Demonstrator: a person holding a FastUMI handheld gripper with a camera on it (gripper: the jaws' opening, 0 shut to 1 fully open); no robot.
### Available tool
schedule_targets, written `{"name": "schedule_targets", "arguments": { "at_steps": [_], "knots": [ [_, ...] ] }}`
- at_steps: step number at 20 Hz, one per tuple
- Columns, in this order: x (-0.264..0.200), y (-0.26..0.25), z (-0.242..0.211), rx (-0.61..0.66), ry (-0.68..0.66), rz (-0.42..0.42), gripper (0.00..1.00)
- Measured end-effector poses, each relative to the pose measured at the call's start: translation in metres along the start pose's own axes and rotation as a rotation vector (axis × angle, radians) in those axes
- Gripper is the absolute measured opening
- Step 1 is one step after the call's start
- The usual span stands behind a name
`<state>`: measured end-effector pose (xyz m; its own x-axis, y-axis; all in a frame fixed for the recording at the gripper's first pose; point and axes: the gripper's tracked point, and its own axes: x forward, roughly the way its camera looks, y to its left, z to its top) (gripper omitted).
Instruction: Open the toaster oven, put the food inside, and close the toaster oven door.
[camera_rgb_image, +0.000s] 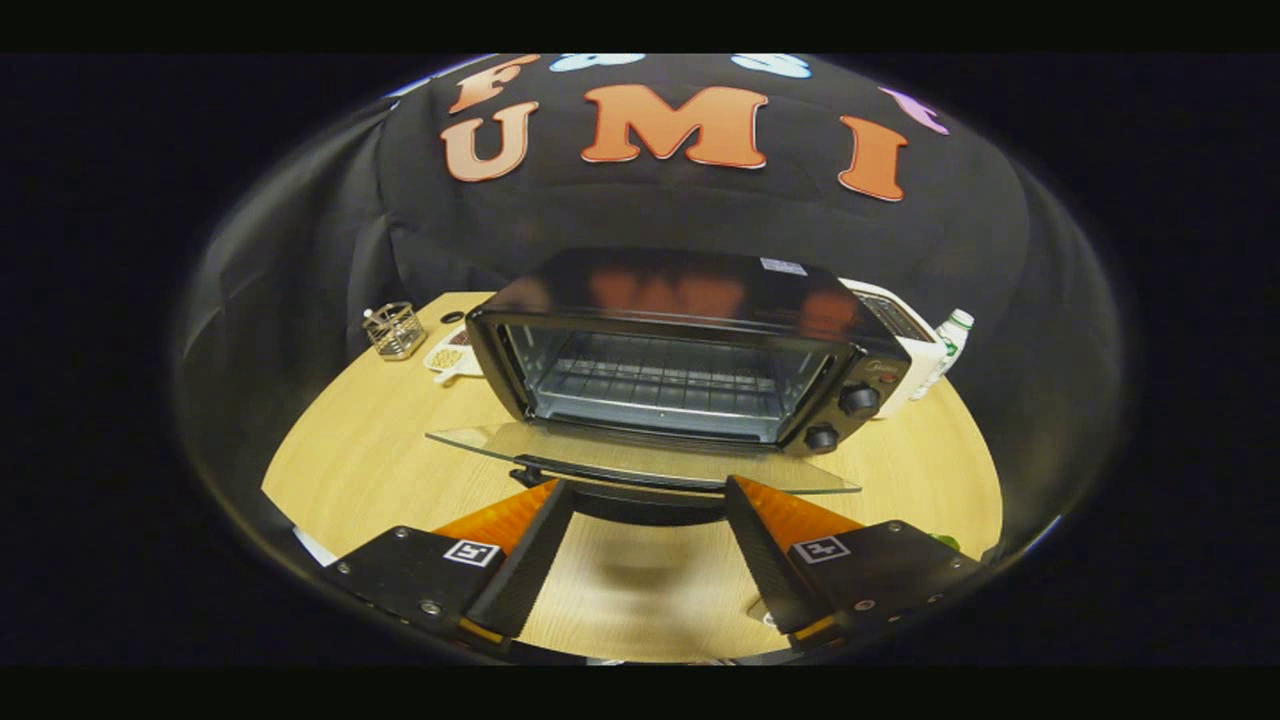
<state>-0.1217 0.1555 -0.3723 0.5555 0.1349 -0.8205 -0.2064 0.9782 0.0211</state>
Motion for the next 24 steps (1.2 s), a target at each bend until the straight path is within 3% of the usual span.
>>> {"name": "schedule_targets", "arguments": {
  "at_steps": [3,8,14,19,24],
  "knots": [
    [0.004,0.010,-0.031,0.001,0.099,0.036,0.91],
    [0.012,0.036,-0.070,0.140,0.234,0.165,0.87],
    [0.042,0.038,-0.094,0.192,0.321,0.161,0.81],
    [0.044,0.040,-0.093,0.217,0.328,0.193,0.80],
    [0.009,0.017,-0.075,0.245,0.247,0.210,0.82]
  ]
}}
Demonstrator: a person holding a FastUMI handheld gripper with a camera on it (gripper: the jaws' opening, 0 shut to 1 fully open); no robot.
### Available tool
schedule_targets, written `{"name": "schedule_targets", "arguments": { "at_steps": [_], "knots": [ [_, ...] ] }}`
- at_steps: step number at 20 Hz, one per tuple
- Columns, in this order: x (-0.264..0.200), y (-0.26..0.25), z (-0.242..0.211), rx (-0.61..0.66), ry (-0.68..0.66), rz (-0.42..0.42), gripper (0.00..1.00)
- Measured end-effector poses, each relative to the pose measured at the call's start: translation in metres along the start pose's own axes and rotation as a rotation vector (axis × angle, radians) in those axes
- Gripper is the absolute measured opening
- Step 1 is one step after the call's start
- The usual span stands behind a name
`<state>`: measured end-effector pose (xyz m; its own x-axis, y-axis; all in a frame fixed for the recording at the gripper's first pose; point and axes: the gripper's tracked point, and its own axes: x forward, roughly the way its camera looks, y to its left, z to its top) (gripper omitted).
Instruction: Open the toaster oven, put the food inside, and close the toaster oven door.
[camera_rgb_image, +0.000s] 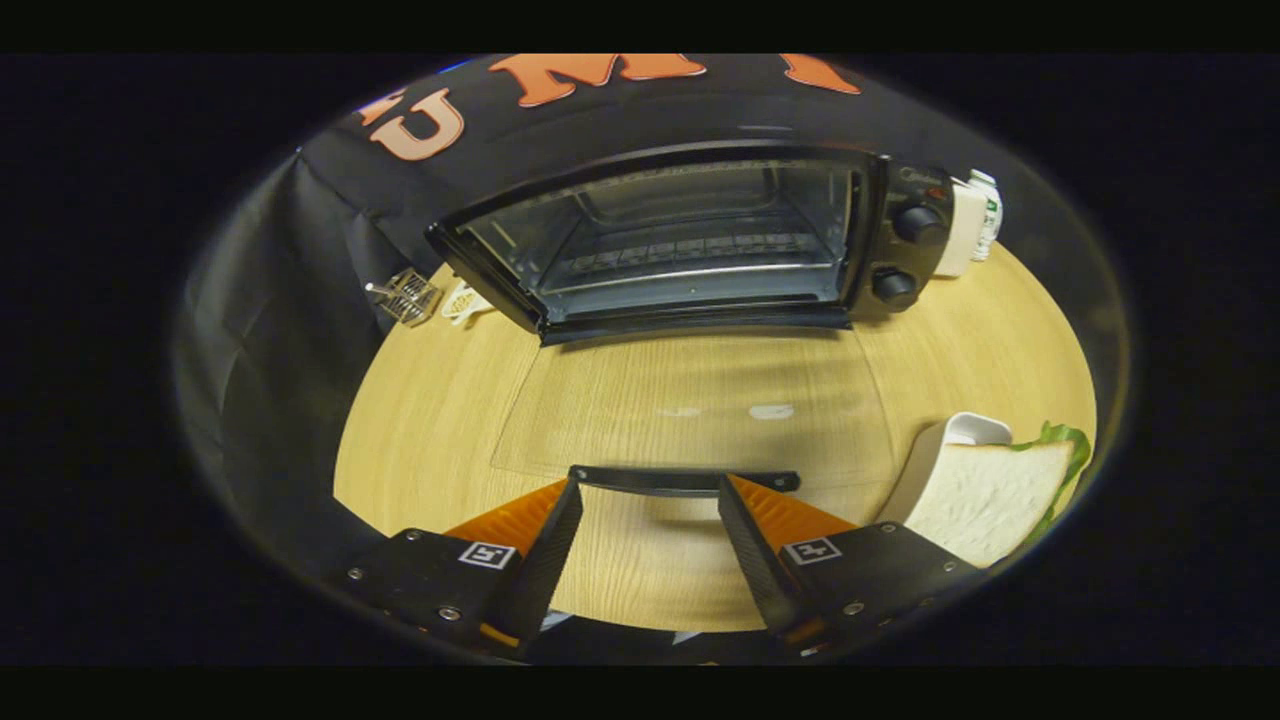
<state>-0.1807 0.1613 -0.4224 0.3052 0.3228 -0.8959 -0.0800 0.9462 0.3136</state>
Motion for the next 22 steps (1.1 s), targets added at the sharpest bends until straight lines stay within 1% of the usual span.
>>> {"name": "schedule_targets", "arguments": {
  "at_steps": [2,5,8,13,14,16,21,22],
  "knots": [
    [-0.025,-0.014,0.008,-0.002,-0.046,-0.001,0.85],
    [-0.061,-0.049,0.020,0.026,-0.106,-0.032,0.90],
    [-0.086,-0.094,0.024,0.091,-0.133,-0.089,0.94],
    [-0.110,-0.173,0.014,0.154,-0.150,-0.207,0.94],
    [-0.110,-0.188,0.010,0.178,-0.145,-0.238,0.94],
    [-0.105,-0.206,-0.005,0.220,-0.117,-0.262,0.94],
    [-0.072,-0.221,-0.035,0.331,-0.024,-0.226,0.94],
    [-0.067,-0.218,-0.035,0.368,-0.024,-0.189,0.94]
  ]
}}
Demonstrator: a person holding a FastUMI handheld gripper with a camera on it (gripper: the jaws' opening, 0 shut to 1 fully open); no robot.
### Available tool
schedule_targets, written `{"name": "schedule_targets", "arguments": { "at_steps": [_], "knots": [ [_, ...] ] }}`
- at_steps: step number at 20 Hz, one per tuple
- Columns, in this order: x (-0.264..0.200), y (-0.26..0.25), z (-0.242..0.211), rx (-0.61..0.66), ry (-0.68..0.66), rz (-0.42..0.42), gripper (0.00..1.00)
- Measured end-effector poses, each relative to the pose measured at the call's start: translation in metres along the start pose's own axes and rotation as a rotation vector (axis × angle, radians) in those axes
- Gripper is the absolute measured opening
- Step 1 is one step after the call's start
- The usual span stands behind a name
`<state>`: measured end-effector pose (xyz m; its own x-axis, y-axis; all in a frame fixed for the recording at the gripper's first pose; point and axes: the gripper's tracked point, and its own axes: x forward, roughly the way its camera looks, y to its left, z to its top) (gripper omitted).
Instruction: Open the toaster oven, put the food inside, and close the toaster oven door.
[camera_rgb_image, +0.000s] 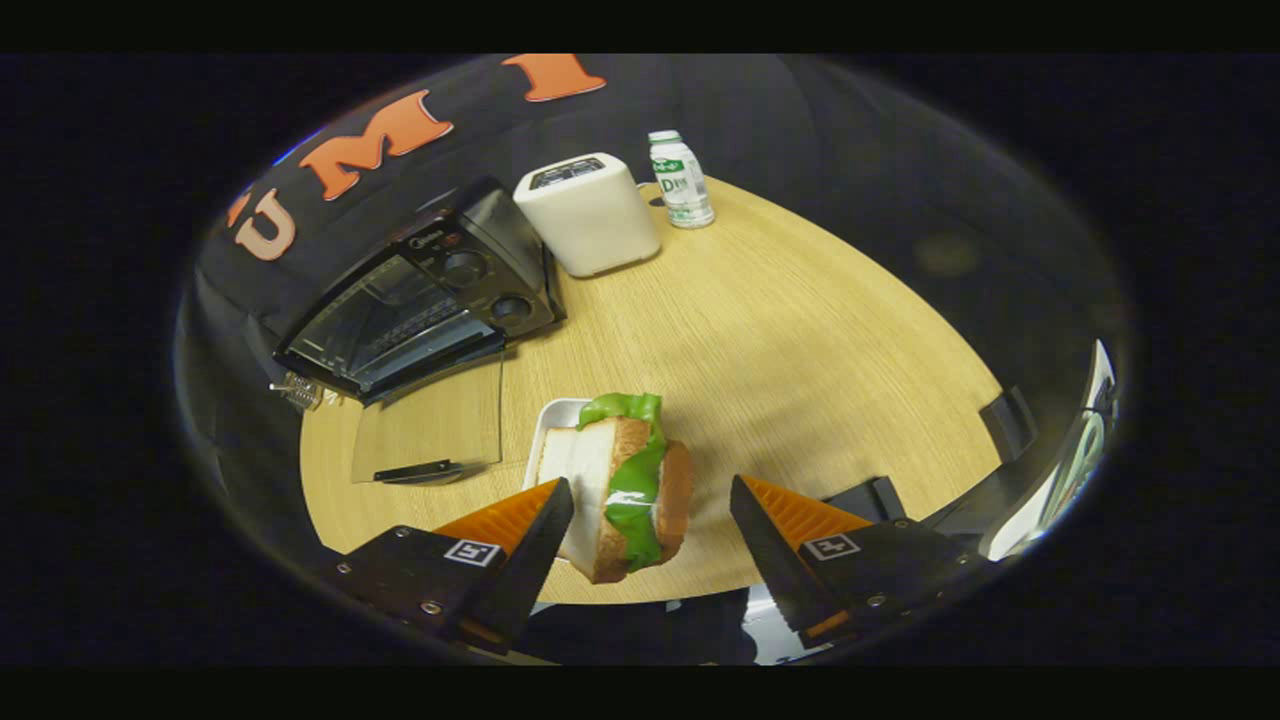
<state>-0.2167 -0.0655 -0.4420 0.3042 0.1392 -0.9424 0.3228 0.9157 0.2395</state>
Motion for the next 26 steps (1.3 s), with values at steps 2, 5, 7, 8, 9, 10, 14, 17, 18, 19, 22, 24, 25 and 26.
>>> {"name": "schedule_targets", "arguments": {
  "at_steps": [2,5,7,8,9,10,14,17,18,19,22,24,25,26],
  "knots": [
    [0.005,0.006,0.000,0.088,0.013,0.061,0.90],
    [0.010,0.013,-0.004,0.216,0.070,0.147,0.73],
    [0.008,0.018,0.001,0.275,0.080,0.209,0.57],
    [0.004,0.020,0.005,0.293,0.069,0.229,0.48],
    [0.002,0.018,0.007,0.295,0.057,0.227,0.42],
    [0.000,0.015,0.010,0.287,0.044,0.223,0.37],
    [-0.019,0.019,0.029,0.301,0.002,0.278,0.33],
    [-0.039,0.039,0.051,0.360,-0.049,0.381,0.32],
    [-0.045,0.049,0.055,0.380,-0.063,0.421,0.32],
    [-0.050,0.060,0.061,0.394,-0.073,0.461,0.32],
    [-0.054,0.095,0.071,0.418,-0.091,0.556,0.32],
    [-0.046,0.118,0.075,0.424,-0.090,0.582,0.32],
    [-0.041,0.131,0.077,0.424,-0.085,0.596,0.32],
    [-0.038,0.143,0.078,0.424,-0.080,0.613,0.32]
  ]
}}
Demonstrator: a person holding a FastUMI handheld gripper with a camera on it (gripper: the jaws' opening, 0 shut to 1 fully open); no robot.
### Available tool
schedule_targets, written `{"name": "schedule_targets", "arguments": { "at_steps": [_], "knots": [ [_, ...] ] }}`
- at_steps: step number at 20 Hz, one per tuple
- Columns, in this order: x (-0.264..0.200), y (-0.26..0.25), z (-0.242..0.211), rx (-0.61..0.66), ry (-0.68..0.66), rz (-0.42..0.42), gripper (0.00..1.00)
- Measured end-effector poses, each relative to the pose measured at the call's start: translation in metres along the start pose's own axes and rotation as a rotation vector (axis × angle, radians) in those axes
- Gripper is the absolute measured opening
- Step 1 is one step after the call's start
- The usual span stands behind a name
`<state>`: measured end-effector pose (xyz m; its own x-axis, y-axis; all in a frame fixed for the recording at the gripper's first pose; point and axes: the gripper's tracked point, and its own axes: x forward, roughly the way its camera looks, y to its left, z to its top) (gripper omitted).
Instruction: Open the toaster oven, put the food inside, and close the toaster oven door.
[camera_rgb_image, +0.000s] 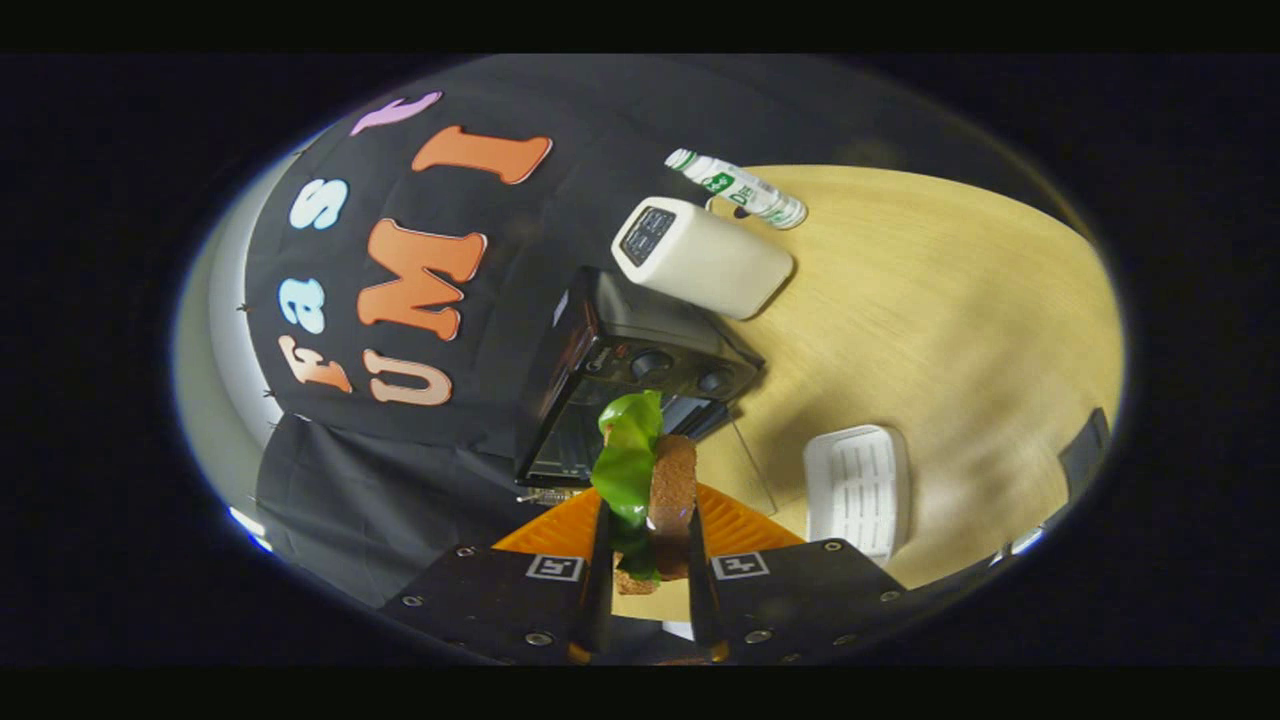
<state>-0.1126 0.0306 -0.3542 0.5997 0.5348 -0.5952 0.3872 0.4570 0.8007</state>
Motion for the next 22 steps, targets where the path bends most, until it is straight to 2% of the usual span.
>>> {"name": "schedule_targets", "arguments": {
  "at_steps": [13,22],
  "knots": [
    [0.136,0.053,-0.027,0.106,0.002,0.089,0.32],
    [0.194,0.071,-0.021,0.127,-0.131,0.119,0.32]
  ]
}}
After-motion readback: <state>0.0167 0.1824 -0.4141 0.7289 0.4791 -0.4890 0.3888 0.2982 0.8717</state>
